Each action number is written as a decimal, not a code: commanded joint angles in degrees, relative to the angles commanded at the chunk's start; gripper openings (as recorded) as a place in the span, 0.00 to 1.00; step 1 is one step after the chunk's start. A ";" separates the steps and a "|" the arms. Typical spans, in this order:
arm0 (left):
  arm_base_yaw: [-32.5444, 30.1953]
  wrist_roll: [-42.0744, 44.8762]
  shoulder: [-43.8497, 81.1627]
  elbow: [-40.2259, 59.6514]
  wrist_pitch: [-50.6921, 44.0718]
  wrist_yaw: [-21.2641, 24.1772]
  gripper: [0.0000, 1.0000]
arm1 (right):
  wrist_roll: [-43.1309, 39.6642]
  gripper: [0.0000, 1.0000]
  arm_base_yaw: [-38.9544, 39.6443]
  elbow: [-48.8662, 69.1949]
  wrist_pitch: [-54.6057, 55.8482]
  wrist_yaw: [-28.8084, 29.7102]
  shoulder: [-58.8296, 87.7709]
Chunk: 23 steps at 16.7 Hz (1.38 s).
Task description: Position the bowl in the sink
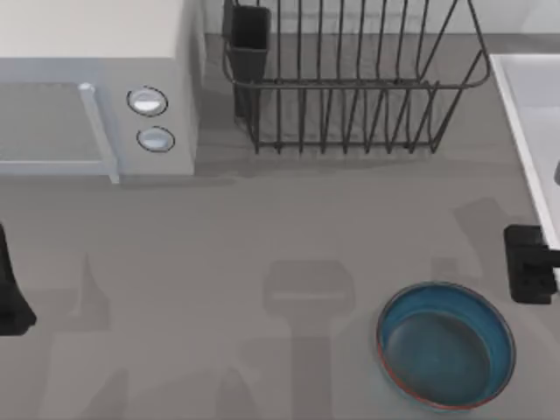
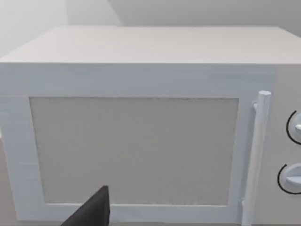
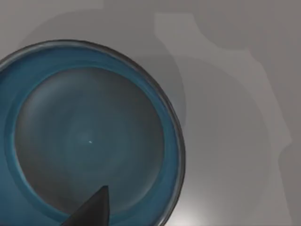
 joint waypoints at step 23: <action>0.00 0.00 0.00 0.00 0.00 0.00 1.00 | 4.96 1.00 4.86 -2.97 10.23 -0.19 23.78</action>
